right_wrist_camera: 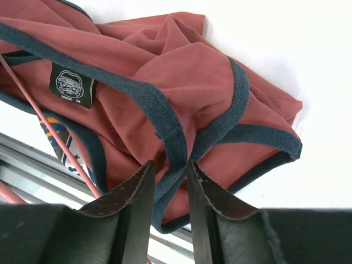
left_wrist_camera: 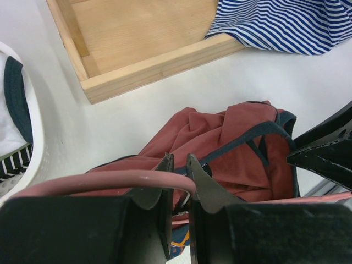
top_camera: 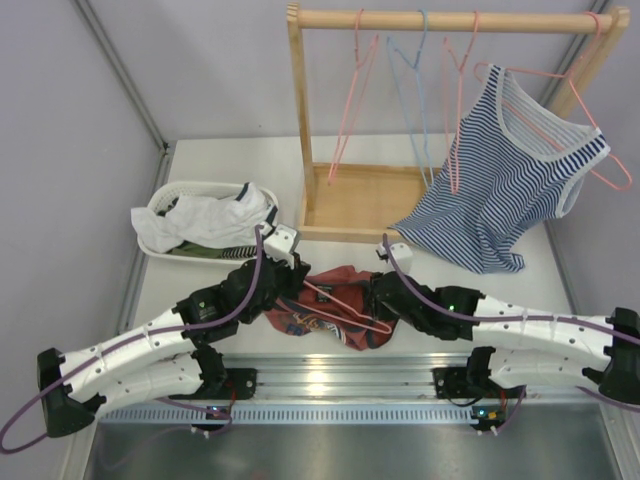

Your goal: Place the tank top on the hanger

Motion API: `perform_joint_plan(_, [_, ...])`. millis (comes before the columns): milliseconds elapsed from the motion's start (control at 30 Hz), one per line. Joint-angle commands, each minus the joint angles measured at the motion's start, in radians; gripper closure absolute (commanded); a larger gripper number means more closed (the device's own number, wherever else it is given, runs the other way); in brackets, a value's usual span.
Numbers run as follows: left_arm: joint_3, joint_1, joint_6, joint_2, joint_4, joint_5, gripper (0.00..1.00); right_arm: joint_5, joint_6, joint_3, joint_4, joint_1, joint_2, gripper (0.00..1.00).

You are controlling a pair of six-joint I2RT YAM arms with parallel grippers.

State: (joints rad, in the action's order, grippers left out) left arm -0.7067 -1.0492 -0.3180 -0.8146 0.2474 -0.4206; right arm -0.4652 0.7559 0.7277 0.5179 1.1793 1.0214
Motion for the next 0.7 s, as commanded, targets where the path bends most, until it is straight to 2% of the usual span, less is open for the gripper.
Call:
perform_joint_plan(0, [-0.037, -0.006, 0.007, 0.002, -0.017, -0.030, 1.00, -0.004, 0.017, 0.027, 0.007, -0.009, -0.001, 0.70])
perform_joint_plan(100, [-0.039, -0.006, 0.004, 0.002, -0.017, -0.033, 1.00, -0.013, 0.023, 0.024, 0.024, -0.009, -0.009, 0.76])
perform_joint_plan(233, [-0.039, -0.006, 0.000, -0.001, -0.017, -0.044, 1.00, -0.024, 0.031, 0.027, 0.051, -0.009, -0.020, 0.99])
perform_joint_plan(667, [-0.054, -0.006, -0.036, -0.034, -0.003, -0.152, 1.00, -0.033, 0.045, 0.038, 0.160, -0.007, -0.121, 1.00])
